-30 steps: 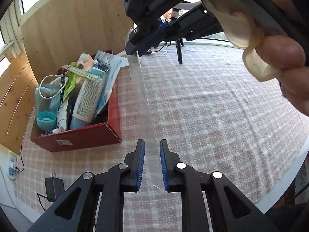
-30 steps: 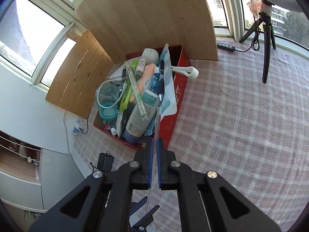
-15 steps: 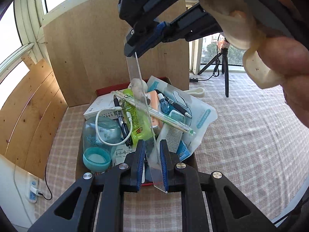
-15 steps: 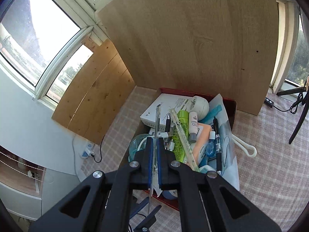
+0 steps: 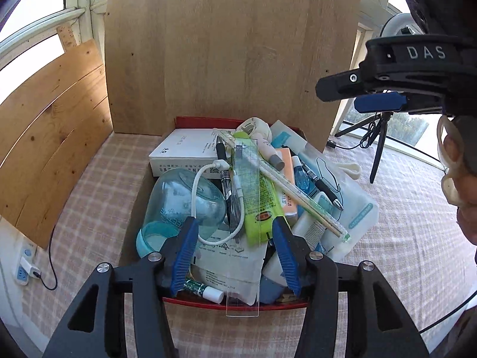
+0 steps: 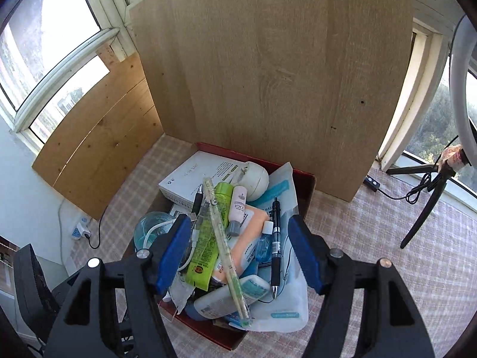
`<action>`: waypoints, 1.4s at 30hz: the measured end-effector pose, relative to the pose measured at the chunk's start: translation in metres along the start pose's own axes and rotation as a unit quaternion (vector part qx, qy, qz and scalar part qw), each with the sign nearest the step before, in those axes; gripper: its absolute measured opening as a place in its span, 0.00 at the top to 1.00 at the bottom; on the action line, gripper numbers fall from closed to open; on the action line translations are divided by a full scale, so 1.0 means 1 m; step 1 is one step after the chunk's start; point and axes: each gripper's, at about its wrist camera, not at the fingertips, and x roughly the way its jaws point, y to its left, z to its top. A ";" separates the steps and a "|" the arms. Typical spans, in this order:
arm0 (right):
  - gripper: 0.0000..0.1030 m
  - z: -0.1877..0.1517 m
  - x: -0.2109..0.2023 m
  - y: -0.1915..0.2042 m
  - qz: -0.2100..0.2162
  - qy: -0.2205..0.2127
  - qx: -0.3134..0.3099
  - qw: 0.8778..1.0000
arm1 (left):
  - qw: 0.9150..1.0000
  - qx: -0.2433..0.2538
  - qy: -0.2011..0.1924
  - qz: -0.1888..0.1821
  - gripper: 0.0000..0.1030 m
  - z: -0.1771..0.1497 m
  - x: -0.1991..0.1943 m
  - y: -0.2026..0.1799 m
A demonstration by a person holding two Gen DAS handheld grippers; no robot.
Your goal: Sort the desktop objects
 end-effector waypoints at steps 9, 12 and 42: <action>0.35 -0.066 -0.025 -0.041 0.002 -0.001 0.039 0.999 | 1.000 -0.020 0.001 0.008 0.34 -0.032 -0.036 -0.005; 0.35 -0.094 -0.036 -0.054 -0.007 -0.007 0.042 0.999 | 1.000 -0.022 0.004 0.010 0.30 -0.048 -0.046 -0.012; 0.35 -0.331 -0.171 -0.170 -0.160 -0.059 0.075 0.982 | 0.999 -0.021 -0.021 0.019 0.26 -0.160 -0.125 -0.161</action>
